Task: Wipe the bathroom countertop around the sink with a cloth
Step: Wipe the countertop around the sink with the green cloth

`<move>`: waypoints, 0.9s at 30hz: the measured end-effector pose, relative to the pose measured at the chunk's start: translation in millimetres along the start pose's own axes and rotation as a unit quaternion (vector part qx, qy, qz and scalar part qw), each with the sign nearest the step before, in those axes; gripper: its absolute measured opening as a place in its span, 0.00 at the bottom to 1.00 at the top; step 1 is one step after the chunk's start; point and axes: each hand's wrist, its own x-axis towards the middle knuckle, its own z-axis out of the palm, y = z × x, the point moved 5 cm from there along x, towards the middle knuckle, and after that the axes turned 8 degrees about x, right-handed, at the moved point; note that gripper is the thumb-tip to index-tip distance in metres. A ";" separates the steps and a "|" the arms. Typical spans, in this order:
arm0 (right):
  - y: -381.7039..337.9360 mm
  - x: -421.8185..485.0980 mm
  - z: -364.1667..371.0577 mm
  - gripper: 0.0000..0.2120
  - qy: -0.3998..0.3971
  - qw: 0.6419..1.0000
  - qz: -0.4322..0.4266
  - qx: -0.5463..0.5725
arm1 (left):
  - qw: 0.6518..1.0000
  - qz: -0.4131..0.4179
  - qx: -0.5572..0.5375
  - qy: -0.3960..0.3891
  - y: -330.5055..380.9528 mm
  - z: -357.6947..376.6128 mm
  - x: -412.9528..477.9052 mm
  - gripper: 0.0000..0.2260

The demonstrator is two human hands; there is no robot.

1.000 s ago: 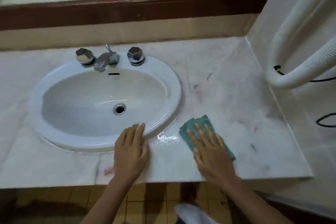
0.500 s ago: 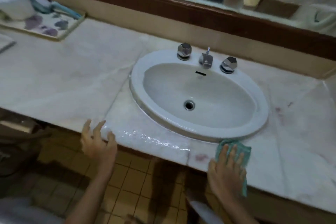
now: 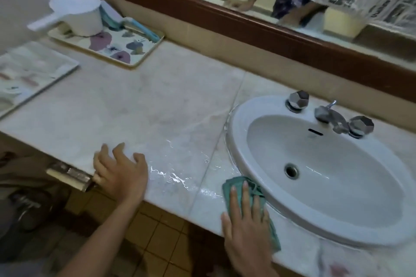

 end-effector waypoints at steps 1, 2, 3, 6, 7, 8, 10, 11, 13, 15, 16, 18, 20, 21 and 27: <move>-4.5 9.0 -0.6 0.30 -0.006 1.000 -0.019 -0.002 | 1.000 0.001 0.007 -0.001 -0.2 0.9 0.7 0.20; -6.6 16.3 -0.3 0.29 -0.011 0.999 -0.038 -0.004 | 1.000 -0.001 0.014 -0.003 -0.4 1.4 0.7 0.20; -8.7 22.8 -1.4 0.29 -0.014 0.999 -0.052 -0.006 | 1.000 -0.002 0.020 -0.007 -0.6 1.3 0.2 0.21; -20.2 49.1 -1.7 0.29 -0.020 0.997 -0.075 0.001 | 1.000 0.000 0.030 0.004 1.5 -0.5 0.9 0.20; -27.3 60.5 -1.8 0.30 -0.021 0.997 -0.075 0.006 | 1.000 -0.001 0.026 0.013 2.2 -1.5 1.6 0.20; -35.1 72.8 -1.6 0.30 -0.021 0.997 -0.071 0.011 | 1.000 -0.005 0.022 0.018 2.9 -2.3 2.4 0.20; -51.6 98.4 -3.0 0.31 -0.021 0.998 -0.054 0.029 | 1.000 -0.010 0.017 0.014 4.6 -2.4 2.3 0.20; -60.6 111.6 -4.5 0.32 -0.018 0.998 -0.046 0.035 | 1.000 -0.011 0.019 0.009 5.2 -2.4 1.7 0.20; -79.0 140.7 -6.4 0.32 -0.017 0.998 -0.033 0.042 | 1.000 -0.014 0.028 0.000 4.2 -1.9 1.7 0.20; -96.1 177.0 -7.7 0.33 -0.012 0.998 -0.014 0.056 | 0.999 -0.017 0.034 -0.008 3.7 -0.9 1.2 0.19; -105.6 196.6 -8.8 0.32 -0.010 0.998 -0.002 0.056 | 0.999 -0.015 0.035 -0.009 4.1 -1.5 0.9 0.18; -128.5 234.4 -10.0 0.31 -0.010 0.998 0.015 0.058 | 1.000 -0.010 0.030 -0.003 5.0 -2.4 1.3 0.18; -158.1 263.1 -7.9 0.31 -0.020 0.997 0.019 0.070 | 1.000 -0.015 0.021 -0.003 5.9 -3.2 3.0 0.18; -174.0 270.4 -5.2 0.30 -0.022 0.997 0.014 0.077 | 1.000 -0.019 0.014 -0.008 6.8 -3.5 3.5 0.18; -249.0 187.7 23.0 0.28 -0.062 0.979 -0.159 0.108 | 0.990 -0.062 -0.126 -0.019 -15.8 -32.0 43.3 0.12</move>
